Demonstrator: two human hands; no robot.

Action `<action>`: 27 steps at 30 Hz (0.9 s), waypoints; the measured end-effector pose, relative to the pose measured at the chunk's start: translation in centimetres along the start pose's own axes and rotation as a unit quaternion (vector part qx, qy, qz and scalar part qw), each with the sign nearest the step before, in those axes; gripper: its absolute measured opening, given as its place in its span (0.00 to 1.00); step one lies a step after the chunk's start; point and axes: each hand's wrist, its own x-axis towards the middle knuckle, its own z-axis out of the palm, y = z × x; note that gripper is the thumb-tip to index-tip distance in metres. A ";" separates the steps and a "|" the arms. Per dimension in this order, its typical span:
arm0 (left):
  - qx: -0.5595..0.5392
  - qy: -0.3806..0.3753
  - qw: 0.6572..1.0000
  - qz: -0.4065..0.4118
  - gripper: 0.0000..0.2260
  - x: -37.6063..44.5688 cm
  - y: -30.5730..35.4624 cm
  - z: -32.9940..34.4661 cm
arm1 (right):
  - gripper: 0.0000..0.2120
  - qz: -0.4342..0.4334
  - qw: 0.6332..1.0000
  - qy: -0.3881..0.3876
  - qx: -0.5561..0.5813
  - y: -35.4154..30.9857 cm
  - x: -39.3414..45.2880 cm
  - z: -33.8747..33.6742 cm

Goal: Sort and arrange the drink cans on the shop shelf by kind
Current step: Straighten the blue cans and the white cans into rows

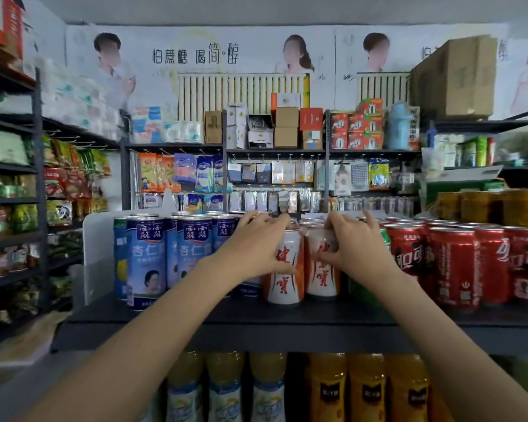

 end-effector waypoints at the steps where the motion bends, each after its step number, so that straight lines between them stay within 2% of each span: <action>1: -0.008 -0.005 1.000 0.001 0.33 0.0 -0.2 0.0 | 0.20 0.008 1.000 -0.002 0.002 -0.1 0.2 -0.1; 7: -0.010 0.032 0.999 -0.001 0.34 0.4 0.3 0.9 | 0.17 0.003 1.000 -0.021 -0.011 -0.5 1.5 -0.7; 15: 0.045 0.054 0.997 -0.022 0.37 1.0 1.1 1.5 | 0.21 -0.013 0.997 -0.058 -0.043 -0.6 2.6 -0.7; 19: 0.090 0.027 0.996 -0.010 0.37 1.9 1.2 0.8 | 0.20 -0.045 0.996 -0.058 -0.054 -0.3 2.1 -1.0; 21: 0.051 -0.012 0.998 -0.022 0.31 2.4 1.0 -0.2 | 0.22 -0.062 0.994 -0.078 -0.050 0.2 2.0 -1.3; 23: -0.029 -0.060 0.997 -0.036 0.25 3.0 0.4 -1.3 | 0.21 -0.078 0.990 -0.115 0.001 1.2 2.0 -1.8; 24: -0.063 -0.072 0.995 -0.037 0.23 3.4 0.1 -1.6 | 0.20 -0.078 0.986 -0.135 0.062 2.1 2.0 -2.3; 26: -0.114 -0.066 0.991 -0.034 0.18 3.9 -0.2 -1.8 | 0.21 -0.065 0.970 -0.156 0.174 4.2 2.1 -3.6; 27: -0.133 -0.055 0.989 -0.035 0.15 4.3 -0.2 -1.7 | 0.22 -0.059 0.970 -0.144 0.189 5.4 2.4 -4.2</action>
